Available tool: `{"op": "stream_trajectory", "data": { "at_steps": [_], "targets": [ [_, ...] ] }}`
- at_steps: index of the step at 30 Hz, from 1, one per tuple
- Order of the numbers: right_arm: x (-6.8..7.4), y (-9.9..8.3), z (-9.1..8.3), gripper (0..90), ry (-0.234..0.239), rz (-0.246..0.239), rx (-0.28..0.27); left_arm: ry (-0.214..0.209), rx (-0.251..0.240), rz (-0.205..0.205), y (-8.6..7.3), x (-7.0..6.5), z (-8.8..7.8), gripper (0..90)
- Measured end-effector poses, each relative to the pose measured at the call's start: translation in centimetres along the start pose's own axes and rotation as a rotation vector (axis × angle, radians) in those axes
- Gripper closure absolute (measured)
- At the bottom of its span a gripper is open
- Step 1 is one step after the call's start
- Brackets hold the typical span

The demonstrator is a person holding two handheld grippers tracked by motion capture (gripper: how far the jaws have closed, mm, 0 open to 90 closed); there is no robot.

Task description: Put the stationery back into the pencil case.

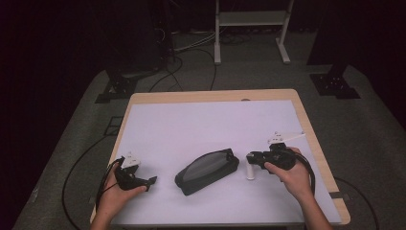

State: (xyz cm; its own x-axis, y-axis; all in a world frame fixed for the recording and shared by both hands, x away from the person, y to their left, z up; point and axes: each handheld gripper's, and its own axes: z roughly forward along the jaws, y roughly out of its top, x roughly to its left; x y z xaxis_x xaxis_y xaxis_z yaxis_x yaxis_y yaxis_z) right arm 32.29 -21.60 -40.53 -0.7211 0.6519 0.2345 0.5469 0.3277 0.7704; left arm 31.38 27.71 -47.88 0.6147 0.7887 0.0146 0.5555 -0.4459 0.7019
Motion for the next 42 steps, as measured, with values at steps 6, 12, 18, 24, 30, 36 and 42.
{"op": "stream_trajectory", "data": {
  "at_steps": [6, 12, 18, 24, 30, 36, 42],
  "targets": [
    [0.7, 0.7, -1.2, 70.3, 0.018, -0.017, -0.053, 0.000, 0.000, 0.000, 0.0, 0.0, 0.0, 0.8],
    [1.4, 1.3, -1.8, 70.2, 0.027, -0.039, -0.088, 0.000, 0.000, -0.001, 0.0, 0.0, 0.0, 0.9],
    [2.0, 2.0, -2.3, 70.2, 0.037, -0.056, -0.113, 0.000, 0.000, 0.000, 0.0, 0.0, 0.0, 0.8],
    [2.7, 3.0, -2.2, 70.2, 0.050, -0.081, -0.137, 0.000, -0.004, -0.005, 0.0, 0.0, 0.0, 0.8],
    [3.4, 4.0, -2.0, 70.2, 0.062, -0.100, -0.153, 0.001, -0.004, -0.001, 0.0, 0.0, 0.0, 0.8],
    [3.8, 4.5, -1.5, 70.2, 0.070, -0.116, -0.159, 0.001, -0.003, -0.001, 0.0, 0.0, 0.0, 0.9],
    [4.2, 5.0, -1.0, 70.2, 0.082, -0.122, -0.164, 0.000, -0.002, -0.004, 0.0, 0.0, 0.0, 0.8]
  ]
}}
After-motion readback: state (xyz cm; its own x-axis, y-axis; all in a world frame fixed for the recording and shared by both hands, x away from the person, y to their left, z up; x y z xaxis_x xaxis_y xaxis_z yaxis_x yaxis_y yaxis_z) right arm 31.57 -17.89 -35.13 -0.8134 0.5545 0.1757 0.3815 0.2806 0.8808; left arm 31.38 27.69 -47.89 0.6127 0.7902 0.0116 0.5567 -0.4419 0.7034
